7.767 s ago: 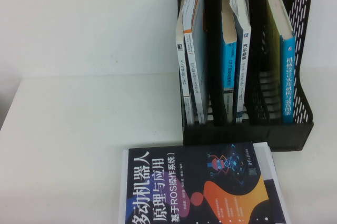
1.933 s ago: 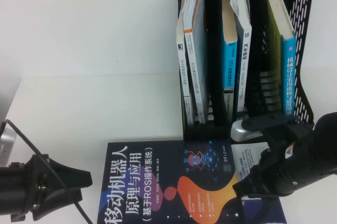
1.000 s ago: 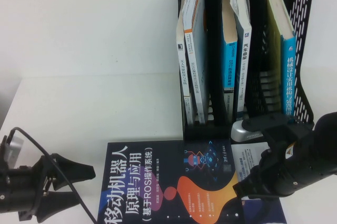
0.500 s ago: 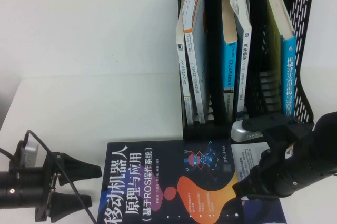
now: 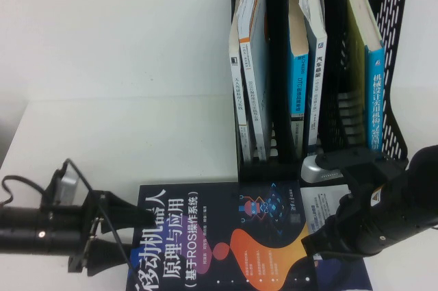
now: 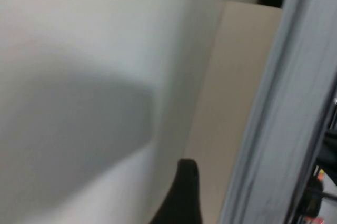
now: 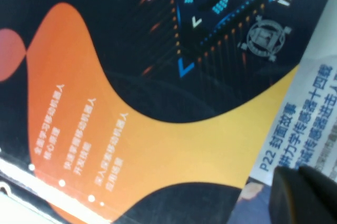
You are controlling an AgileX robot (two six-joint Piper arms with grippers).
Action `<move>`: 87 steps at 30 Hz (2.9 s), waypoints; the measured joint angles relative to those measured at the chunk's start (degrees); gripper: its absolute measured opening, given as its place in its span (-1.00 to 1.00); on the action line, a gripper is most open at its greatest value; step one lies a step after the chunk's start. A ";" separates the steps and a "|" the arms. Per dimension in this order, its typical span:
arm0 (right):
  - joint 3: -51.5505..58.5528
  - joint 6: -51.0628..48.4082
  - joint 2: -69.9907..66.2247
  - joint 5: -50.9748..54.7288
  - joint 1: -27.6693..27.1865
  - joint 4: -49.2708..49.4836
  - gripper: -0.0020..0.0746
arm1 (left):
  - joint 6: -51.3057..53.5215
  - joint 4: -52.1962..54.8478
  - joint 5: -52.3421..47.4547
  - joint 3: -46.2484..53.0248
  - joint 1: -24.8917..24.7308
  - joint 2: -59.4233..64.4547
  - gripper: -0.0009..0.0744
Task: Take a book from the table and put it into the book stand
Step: Push book with right arm, then pick up the book with your left arm
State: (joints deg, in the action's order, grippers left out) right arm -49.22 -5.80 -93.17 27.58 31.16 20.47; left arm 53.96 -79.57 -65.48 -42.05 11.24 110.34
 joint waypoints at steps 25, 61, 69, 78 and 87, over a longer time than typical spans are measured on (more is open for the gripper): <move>0.00 -9.55 -0.65 -1.46 -2.01 13.22 -0.93 | -1.78 2.86 -0.36 -3.73 -1.85 5.04 0.70; -6.74 -6.20 -8.28 2.37 1.43 12.61 -0.93 | -3.07 2.16 -0.36 -3.73 -1.89 5.04 0.60; -10.11 -7.18 -10.68 3.39 2.42 13.23 -0.93 | -3.07 3.43 -0.11 -3.73 -1.89 5.04 0.60; -11.44 -7.47 -11.25 4.86 2.79 12.26 -0.93 | -3.46 3.64 -0.02 -3.73 0.37 4.44 0.60; -11.44 -7.47 -11.25 4.86 2.79 12.26 -0.93 | -3.93 4.38 0.27 -3.73 1.46 3.52 0.39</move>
State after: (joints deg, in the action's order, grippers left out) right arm -60.66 -13.27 -104.43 32.45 33.95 32.73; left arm 50.04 -75.19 -65.22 -45.77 12.70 113.87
